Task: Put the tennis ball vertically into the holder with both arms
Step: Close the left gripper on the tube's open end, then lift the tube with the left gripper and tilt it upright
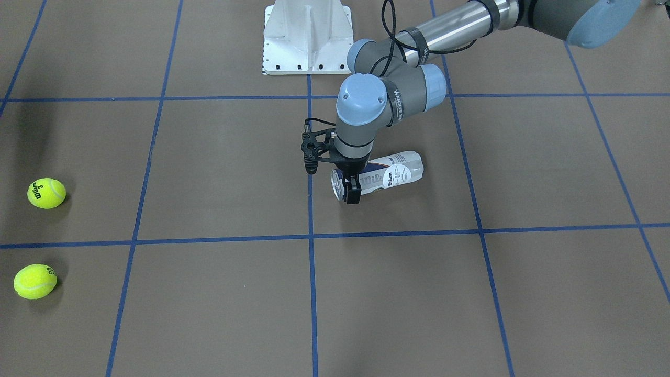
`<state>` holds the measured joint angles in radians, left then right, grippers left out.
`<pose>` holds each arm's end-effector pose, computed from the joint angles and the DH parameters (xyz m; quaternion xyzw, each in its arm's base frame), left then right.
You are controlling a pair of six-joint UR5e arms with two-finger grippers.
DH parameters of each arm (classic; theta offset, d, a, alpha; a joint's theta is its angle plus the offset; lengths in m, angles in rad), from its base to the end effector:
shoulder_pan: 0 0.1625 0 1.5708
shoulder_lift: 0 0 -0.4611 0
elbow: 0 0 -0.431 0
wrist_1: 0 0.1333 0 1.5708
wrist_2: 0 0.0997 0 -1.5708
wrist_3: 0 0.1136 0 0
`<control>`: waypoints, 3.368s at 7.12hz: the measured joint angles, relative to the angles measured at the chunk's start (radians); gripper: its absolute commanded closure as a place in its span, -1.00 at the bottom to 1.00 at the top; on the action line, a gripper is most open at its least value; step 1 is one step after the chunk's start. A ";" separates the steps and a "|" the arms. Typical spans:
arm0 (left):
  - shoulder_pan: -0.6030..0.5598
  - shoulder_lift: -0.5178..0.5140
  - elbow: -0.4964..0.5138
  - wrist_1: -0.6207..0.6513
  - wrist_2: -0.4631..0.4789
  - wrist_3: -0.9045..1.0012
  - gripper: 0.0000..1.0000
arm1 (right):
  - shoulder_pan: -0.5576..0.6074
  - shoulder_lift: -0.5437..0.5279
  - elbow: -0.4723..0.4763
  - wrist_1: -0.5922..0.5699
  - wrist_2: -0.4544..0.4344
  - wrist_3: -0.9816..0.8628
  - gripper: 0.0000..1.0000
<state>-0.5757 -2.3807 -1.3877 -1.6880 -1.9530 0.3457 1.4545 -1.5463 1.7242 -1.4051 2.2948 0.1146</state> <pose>0.6448 -0.5269 0.2377 0.2818 0.2815 0.6224 0.6738 -0.0071 -0.5610 0.5937 0.1186 -0.3650 -0.0613 0.9214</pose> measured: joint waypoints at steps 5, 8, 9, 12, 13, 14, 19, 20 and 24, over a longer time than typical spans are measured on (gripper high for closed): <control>0.011 -0.004 0.031 -0.006 -0.002 -0.062 -0.94 | -0.004 0.000 0.000 0.000 0.000 0.001 -0.98; 0.011 -0.007 0.030 -0.014 -0.003 -0.115 -0.58 | -0.006 0.000 -0.001 0.000 -0.001 0.000 -0.98; 0.011 -0.008 0.030 -0.015 -0.003 -0.118 -0.49 | -0.006 0.000 -0.001 0.000 -0.001 0.001 -0.98; -0.002 -0.018 0.025 -0.015 -0.006 -0.123 -0.45 | -0.008 0.000 -0.002 0.001 -0.001 0.000 -0.98; -0.025 -0.036 0.020 -0.015 -0.019 -0.127 -0.45 | -0.009 0.002 -0.002 0.001 -0.001 0.000 -0.98; -0.067 -0.056 0.014 -0.028 -0.063 -0.131 -0.46 | -0.011 0.006 -0.004 0.001 -0.002 -0.001 -0.98; -0.280 -0.073 0.048 -0.502 -0.327 -0.362 -0.47 | -0.019 0.032 -0.013 0.000 -0.002 0.001 -0.98; -0.284 -0.072 0.074 -0.648 -0.325 -0.449 -0.47 | -0.020 0.036 -0.014 0.000 -0.002 0.001 -0.98; -0.221 -0.048 0.172 -1.220 -0.093 -0.721 -0.55 | -0.020 0.060 -0.012 0.000 0.016 0.029 -0.98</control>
<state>-0.7965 -2.4284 -1.2154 -2.9080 -2.0457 -0.3750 1.4342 -1.4864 1.7121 -1.4052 2.3107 0.1440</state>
